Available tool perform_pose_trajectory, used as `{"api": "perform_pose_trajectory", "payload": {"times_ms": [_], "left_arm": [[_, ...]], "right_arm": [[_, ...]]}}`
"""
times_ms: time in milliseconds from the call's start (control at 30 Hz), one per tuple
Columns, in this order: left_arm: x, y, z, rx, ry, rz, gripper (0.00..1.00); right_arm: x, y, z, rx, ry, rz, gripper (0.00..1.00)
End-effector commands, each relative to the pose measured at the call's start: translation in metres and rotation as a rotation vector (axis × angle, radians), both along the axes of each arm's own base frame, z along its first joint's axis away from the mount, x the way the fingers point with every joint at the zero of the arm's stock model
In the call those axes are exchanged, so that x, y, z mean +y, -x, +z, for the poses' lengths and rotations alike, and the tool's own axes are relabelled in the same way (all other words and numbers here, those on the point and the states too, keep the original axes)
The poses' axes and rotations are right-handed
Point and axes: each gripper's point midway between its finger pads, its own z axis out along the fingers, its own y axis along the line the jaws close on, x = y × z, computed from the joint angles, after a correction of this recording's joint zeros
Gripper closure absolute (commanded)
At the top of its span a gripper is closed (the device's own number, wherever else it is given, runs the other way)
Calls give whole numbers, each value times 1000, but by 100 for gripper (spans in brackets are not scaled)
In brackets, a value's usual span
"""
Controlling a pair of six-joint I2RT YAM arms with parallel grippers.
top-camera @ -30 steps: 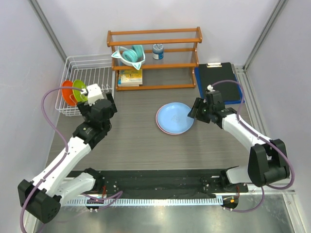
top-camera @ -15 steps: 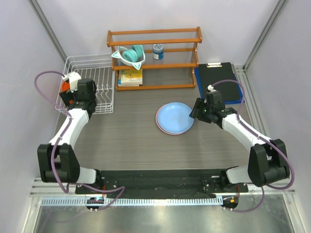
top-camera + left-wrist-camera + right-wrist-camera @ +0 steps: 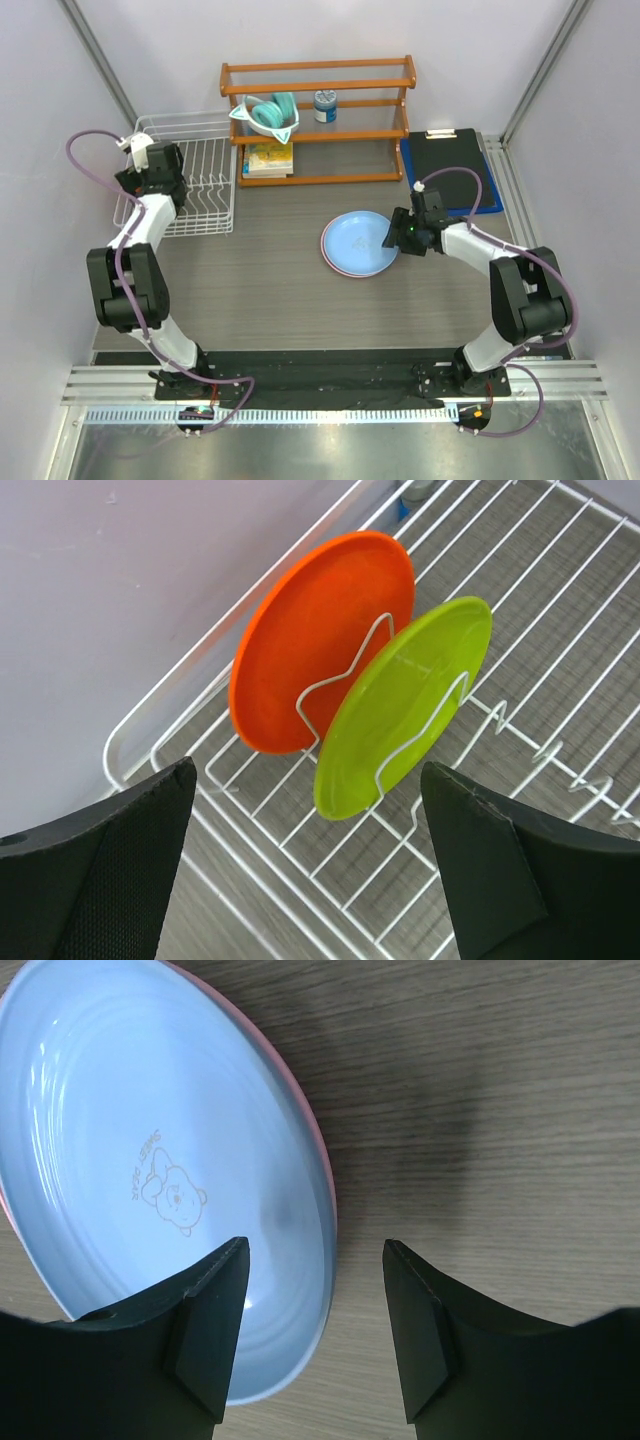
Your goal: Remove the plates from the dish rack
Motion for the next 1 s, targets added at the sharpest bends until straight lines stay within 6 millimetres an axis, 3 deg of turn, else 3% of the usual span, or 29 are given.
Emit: {"api": "perform_pose_trajectory", "payload": {"times_ms": [0,100,167,267,300,400,467,567,700,733,867,967], "left_arm": [[5,-19,8,-40,8,-16,13],[8,-19,-3,-23,36,-23,22],[10,-19,-7,-28,46,-29,23],[9,-21,-16,-29,81,-42,38],[9,-22,-17,-24,83,-45,48],[10,-23,-25,-7,94,-43,51],[9,-25,-30,8,106,-46,59],[10,-26,-41,27,117,-37,60],[11,-24,-47,37,125,-31,84],[11,-23,-48,35,124,-28,84],[12,-25,-50,37,126,-27,100],[11,-25,-49,35,131,-31,100]], "right_arm": [[11,-28,13,-71,-29,27,39],[13,-32,9,-67,-33,33,39],[15,-34,5,-56,-35,40,39],[17,-36,2,-49,-40,44,39],[17,-36,1,-49,-43,44,39],[19,-36,0,-46,-47,49,39],[18,-35,0,-44,-45,52,39],[18,-36,0,-47,-42,55,39],[17,-36,-4,-39,-38,56,39],[18,-36,-4,-37,-39,57,39],[17,-35,-8,-27,-40,57,39],[16,-35,-10,-23,-32,58,39]]}}
